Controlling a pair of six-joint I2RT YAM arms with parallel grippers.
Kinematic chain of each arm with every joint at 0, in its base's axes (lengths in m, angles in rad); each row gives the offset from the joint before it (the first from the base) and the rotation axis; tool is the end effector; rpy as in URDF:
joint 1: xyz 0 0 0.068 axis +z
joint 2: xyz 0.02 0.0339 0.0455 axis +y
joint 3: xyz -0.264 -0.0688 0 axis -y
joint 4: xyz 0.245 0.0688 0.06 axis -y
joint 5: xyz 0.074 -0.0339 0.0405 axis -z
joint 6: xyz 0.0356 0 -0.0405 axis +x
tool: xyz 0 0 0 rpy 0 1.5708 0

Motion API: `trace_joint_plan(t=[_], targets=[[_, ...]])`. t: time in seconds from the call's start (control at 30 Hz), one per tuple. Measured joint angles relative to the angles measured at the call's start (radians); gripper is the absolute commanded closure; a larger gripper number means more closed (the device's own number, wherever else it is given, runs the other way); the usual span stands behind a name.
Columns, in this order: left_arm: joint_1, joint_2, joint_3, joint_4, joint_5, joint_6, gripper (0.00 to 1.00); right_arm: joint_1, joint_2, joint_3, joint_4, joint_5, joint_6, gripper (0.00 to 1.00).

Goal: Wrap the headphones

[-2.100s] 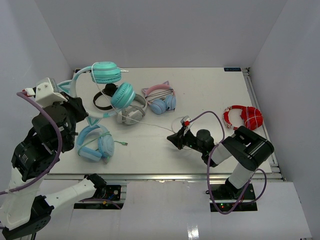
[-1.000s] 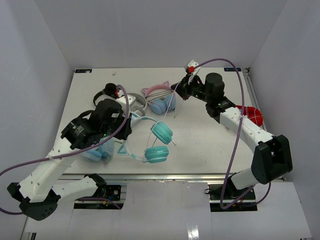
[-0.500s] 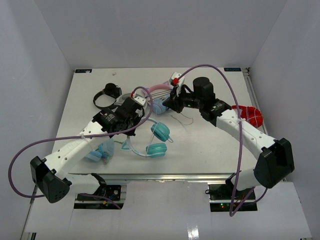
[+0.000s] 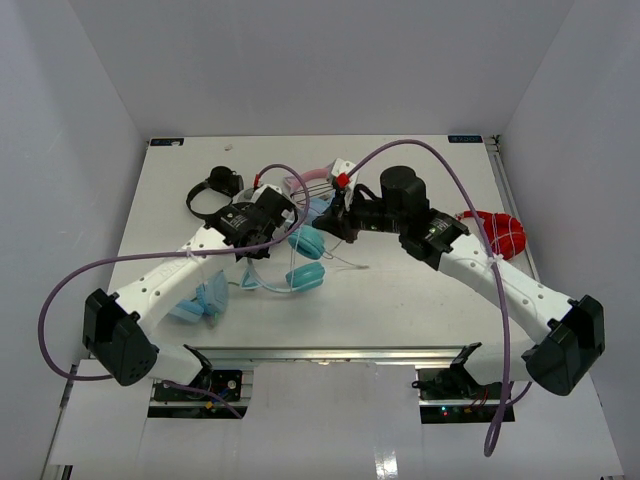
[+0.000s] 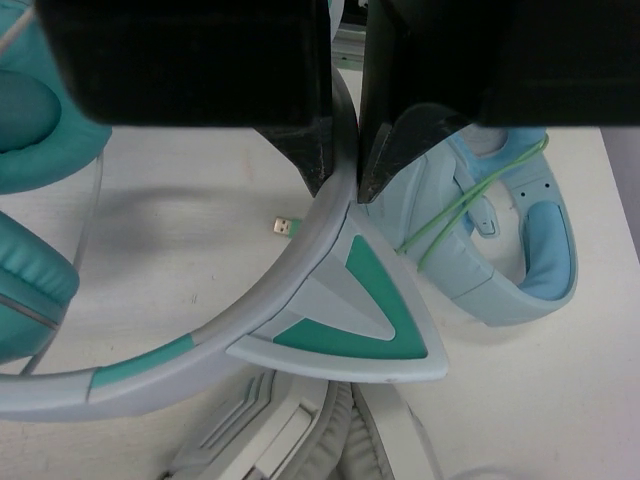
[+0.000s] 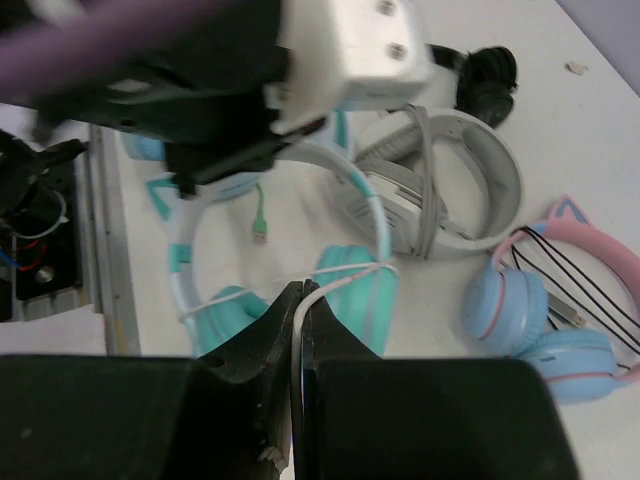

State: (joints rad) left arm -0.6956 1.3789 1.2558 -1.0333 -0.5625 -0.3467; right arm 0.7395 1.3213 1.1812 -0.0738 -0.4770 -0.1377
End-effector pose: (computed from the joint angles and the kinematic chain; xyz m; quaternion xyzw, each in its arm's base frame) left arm 0.2134 -0.1534 0.3068 0.1069 0.9358 0.1372 0.3066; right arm 0.2173 0.2203 0.3721 -0.4555 0.6219 0.3564 0.5279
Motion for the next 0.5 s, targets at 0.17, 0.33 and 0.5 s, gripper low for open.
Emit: trace_joint_plan(t=[0.17, 0.33, 0.5], targets=[[0.017, 0.045, 0.037, 0.031, -0.004, -0.012, 1.00, 0.098, -0.022, -0.002, 0.000, 0.011, 0.010, 0.92], [0.047, 0.057, 0.040, 0.063, 0.016, -0.018, 1.00, 0.149, -0.021, -0.043, 0.033, 0.038, 0.052, 0.92], [0.111, 0.043, 0.040, 0.104, 0.079, -0.040, 1.00, 0.192, -0.014, -0.147, 0.120, 0.067, 0.112, 0.92]])
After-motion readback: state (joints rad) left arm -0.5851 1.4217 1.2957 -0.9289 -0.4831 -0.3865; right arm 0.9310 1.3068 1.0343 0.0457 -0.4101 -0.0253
